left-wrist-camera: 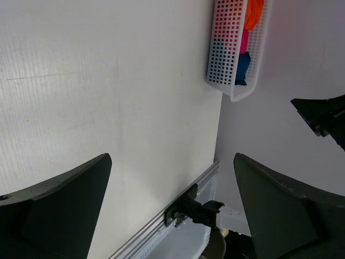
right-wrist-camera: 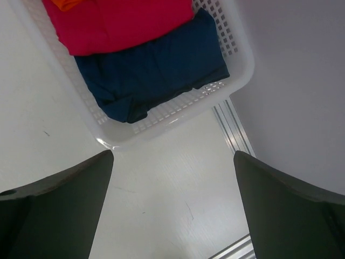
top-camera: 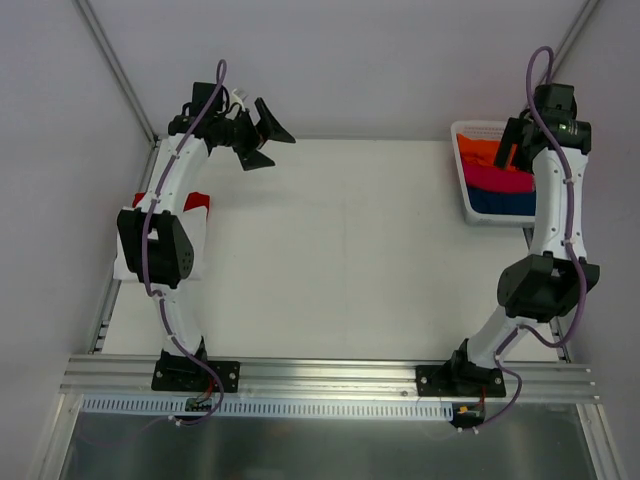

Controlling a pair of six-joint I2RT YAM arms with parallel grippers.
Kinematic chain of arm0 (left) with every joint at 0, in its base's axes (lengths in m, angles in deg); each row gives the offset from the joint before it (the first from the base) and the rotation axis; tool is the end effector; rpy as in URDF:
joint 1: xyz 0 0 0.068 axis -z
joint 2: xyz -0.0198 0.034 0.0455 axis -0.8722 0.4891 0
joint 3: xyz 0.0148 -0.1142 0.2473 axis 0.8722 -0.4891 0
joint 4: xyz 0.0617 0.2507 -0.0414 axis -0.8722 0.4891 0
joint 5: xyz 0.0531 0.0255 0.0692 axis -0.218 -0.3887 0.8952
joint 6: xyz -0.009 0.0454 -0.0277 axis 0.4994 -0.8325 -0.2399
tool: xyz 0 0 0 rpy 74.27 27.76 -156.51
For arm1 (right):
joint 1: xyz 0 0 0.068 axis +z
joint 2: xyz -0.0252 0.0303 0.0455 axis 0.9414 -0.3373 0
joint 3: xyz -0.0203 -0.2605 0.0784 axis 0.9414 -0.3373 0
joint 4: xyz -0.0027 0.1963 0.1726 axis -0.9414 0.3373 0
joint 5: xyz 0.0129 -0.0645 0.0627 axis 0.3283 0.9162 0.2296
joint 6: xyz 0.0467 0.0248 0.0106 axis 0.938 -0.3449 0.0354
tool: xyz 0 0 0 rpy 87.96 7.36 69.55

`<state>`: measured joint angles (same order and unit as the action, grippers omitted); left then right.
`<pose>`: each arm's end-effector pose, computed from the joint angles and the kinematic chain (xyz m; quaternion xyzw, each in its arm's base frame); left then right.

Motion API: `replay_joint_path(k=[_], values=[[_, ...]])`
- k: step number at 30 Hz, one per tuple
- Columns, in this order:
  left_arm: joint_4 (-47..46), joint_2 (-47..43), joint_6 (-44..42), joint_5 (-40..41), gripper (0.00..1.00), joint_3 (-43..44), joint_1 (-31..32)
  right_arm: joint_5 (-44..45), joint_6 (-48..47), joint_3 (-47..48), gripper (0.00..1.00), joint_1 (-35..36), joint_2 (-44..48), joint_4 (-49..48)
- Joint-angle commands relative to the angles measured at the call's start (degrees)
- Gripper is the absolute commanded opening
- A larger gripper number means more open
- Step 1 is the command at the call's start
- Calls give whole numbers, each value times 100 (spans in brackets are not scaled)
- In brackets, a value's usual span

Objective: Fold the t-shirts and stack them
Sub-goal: Grab the tshirt from the pile

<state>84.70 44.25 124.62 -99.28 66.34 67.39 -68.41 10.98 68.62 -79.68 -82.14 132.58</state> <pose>0.4479 -0.0762 0.3510 -0.0878 0.8438 -0.4611 0.2601 0.3545 -0.0706 0.4256 0.0656 0.9034 -0.2184 0.3632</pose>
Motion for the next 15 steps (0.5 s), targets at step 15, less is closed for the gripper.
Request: replay_joint_path(k=[15], values=[[-66, -1129, -424, 511, 99, -1140, -167, -1326, 439, 798, 99, -643, -2222, -153]])
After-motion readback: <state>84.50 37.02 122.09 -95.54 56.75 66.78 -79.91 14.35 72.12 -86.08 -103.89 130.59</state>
